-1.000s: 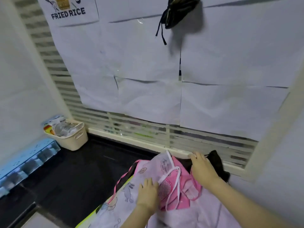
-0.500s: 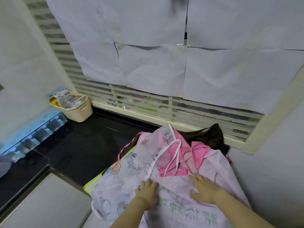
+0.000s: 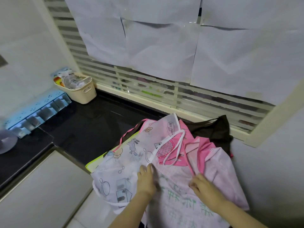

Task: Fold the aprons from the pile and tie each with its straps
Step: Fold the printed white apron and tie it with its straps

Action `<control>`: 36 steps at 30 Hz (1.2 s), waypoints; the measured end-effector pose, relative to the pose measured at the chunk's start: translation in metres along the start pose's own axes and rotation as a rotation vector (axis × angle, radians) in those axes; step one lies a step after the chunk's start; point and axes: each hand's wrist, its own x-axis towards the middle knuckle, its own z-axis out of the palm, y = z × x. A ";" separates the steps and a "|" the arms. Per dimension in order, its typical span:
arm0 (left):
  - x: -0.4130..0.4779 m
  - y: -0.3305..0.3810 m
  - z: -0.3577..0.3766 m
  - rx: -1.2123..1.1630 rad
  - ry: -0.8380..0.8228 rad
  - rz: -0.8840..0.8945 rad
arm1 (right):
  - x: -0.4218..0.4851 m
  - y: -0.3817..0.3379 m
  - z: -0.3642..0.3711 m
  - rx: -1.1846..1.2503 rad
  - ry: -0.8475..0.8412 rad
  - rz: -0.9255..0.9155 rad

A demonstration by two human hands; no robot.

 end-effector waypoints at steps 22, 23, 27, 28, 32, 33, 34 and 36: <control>0.056 -0.117 -0.055 0.276 -0.240 0.269 | 0.040 -0.102 0.006 -0.145 0.284 0.057; 0.061 -0.119 -0.058 0.287 -0.202 0.273 | 0.042 -0.110 0.001 -0.149 0.322 0.056; 0.075 -0.129 -0.063 0.291 -0.018 0.185 | 0.054 -0.137 -0.006 -0.297 0.344 0.041; 0.078 -0.131 -0.064 0.282 0.001 0.156 | 0.058 -0.140 -0.002 -0.309 0.331 0.016; 0.089 -0.134 -0.072 0.197 -0.023 0.149 | 0.070 -0.141 0.023 -0.325 0.113 -0.072; 0.092 -0.135 -0.075 0.167 -0.040 0.145 | 0.071 -0.144 0.025 -0.300 0.014 -0.072; 0.096 -0.135 -0.079 0.128 -0.060 0.140 | 0.073 -0.144 0.027 -0.296 -0.113 -0.045; 0.101 -0.138 -0.088 0.048 -0.095 0.139 | 0.077 -0.146 0.027 -0.280 -0.304 0.025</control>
